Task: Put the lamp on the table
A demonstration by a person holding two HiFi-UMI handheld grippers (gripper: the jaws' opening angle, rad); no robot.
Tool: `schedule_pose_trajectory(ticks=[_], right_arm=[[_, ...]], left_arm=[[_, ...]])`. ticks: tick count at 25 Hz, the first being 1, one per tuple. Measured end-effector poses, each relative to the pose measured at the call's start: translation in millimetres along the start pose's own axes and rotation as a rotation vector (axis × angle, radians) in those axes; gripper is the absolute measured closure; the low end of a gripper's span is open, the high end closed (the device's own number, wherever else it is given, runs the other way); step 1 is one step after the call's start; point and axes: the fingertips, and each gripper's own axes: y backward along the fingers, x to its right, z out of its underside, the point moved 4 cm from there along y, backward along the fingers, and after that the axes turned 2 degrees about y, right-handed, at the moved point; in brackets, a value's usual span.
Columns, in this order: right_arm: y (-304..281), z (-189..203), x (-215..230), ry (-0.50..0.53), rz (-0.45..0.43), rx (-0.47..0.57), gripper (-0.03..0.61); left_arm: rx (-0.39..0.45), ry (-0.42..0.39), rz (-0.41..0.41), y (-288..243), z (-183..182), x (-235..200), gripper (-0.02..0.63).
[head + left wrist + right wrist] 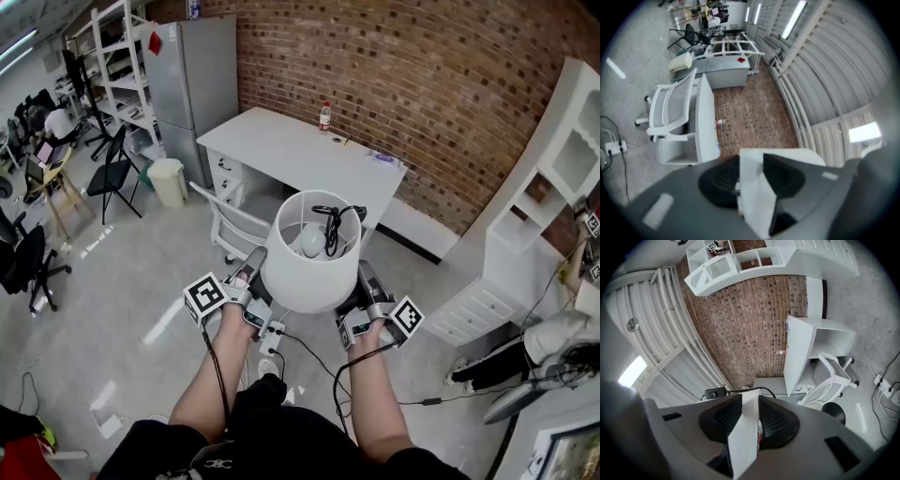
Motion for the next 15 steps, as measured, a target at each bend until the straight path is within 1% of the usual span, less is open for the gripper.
schedule_pose_trajectory(ticks=[8, 15], right_arm=[[-52.9, -31.4, 19.6, 0.008, 0.02, 0.027, 0.479], [-130.1, -66.9, 15.6, 0.04, -0.016, 0.051, 0.479]], left_arm=[[-0.02, 0.022, 0.003, -62.0, -24.4, -25.4, 0.46], [-0.035, 0.013, 0.058, -139.0, -65.7, -29.2, 0.46]])
